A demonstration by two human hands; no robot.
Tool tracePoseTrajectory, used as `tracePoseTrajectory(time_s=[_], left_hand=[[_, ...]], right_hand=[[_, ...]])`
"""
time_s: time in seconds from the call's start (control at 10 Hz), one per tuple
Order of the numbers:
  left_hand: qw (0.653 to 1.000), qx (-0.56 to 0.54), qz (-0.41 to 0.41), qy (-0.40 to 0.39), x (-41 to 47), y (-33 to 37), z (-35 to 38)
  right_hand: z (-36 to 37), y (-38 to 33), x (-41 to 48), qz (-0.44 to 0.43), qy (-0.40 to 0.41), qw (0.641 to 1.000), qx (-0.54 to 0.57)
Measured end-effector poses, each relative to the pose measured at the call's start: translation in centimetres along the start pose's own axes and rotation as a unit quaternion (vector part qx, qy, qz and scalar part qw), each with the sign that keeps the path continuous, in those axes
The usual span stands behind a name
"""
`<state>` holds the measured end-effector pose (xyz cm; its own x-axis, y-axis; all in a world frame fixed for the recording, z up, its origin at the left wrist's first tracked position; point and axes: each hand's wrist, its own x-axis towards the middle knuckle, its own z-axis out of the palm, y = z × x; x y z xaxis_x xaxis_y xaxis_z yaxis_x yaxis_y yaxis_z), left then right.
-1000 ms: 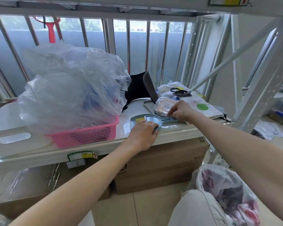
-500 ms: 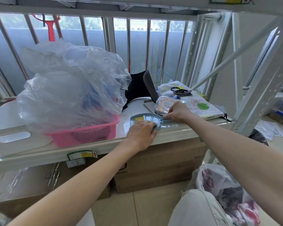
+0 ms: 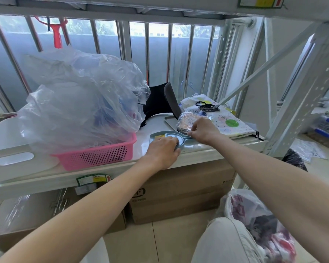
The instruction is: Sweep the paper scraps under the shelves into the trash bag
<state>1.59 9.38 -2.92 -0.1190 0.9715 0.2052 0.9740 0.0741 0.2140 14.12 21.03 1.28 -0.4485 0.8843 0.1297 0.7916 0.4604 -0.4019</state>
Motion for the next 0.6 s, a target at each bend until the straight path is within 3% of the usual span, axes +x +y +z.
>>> tracePoseTrajectory(time_s=[0.4,0.6], left_hand=[[0.999,-0.003,-0.011,0.036,-1.7,-0.8,-3.6],[0.995,-0.031,-0.018,0.091,-3.9,-1.5,-6.4]], right_hand=[[-1.9,0.4,-2.3,-0.002,0.051,0.998,0.022],[-3.5,0.1,-5.9,-0.026,0.132,0.986,0.102]])
